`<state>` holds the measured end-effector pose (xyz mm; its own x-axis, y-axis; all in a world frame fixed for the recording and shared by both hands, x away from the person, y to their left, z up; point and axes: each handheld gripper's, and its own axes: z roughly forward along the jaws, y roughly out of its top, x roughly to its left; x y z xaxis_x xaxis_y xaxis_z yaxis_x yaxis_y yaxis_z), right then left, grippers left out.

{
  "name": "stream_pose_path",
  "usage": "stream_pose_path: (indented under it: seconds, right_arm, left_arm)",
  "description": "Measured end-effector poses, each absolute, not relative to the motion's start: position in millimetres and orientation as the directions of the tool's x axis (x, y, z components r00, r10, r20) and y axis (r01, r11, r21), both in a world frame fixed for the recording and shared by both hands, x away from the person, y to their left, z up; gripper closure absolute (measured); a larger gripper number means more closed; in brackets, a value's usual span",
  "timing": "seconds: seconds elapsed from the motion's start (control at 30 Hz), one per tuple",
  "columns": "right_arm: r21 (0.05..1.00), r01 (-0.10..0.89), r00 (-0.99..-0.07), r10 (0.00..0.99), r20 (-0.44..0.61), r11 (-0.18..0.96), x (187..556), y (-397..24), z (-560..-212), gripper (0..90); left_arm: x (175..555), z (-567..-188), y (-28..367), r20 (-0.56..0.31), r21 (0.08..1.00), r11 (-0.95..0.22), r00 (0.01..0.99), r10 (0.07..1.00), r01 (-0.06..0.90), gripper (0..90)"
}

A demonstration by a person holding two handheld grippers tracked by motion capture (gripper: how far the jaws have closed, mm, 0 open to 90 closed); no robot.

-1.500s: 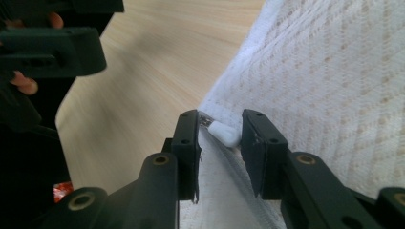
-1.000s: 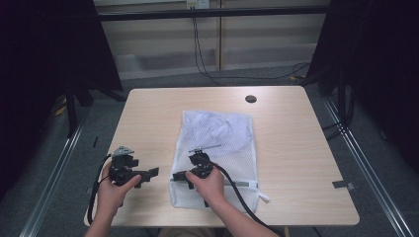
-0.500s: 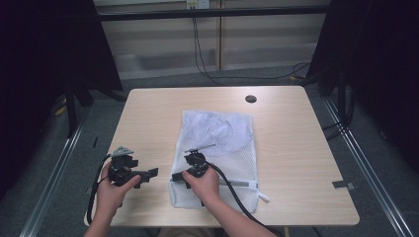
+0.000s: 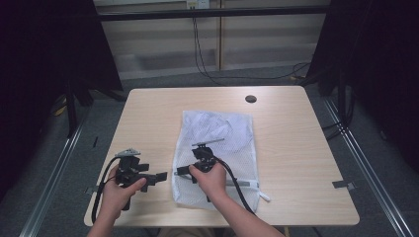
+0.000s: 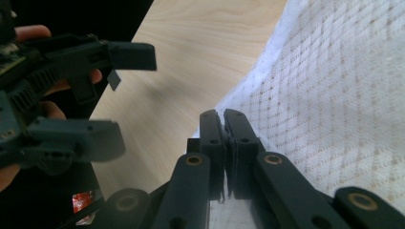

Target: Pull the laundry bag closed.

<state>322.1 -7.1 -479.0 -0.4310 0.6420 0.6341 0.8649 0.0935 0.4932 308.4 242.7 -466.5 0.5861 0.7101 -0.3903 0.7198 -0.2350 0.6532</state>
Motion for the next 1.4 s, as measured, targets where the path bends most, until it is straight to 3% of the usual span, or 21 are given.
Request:
stream_pose_path:
  seconds: [0.67,0.77,0.97,1.4]
  right_arm:
    - [0.525,0.85,-0.441,0.616,0.653,0.051,316.1,-18.3,-464.7,87.3]
    - [0.528,0.848,-0.44,0.612,0.658,0.041,315.5,-20.3,-462.4,87.2]
    - [0.537,0.843,-0.445,0.608,0.658,0.036,314.6,-21.6,-460.5,87.2]
    - [0.543,0.839,-0.453,0.605,0.655,0.04,313.8,-19.0,-457.6,87.2]
  left_arm:
    - [312.4,-474.8,208.5,-0.485,0.586,-0.268,0.596,0.64,0.765,3.7]
    - [313.1,-476.7,204.8,-0.491,0.575,-0.283,0.601,0.631,0.768,13.9]
    - [311.3,-478.1,197.9,-0.487,0.587,-0.303,0.627,0.607,0.75,26.0]
    - [311.1,-481.4,190.6,-0.491,0.6,-0.317,0.651,0.578,0.735,33.9]
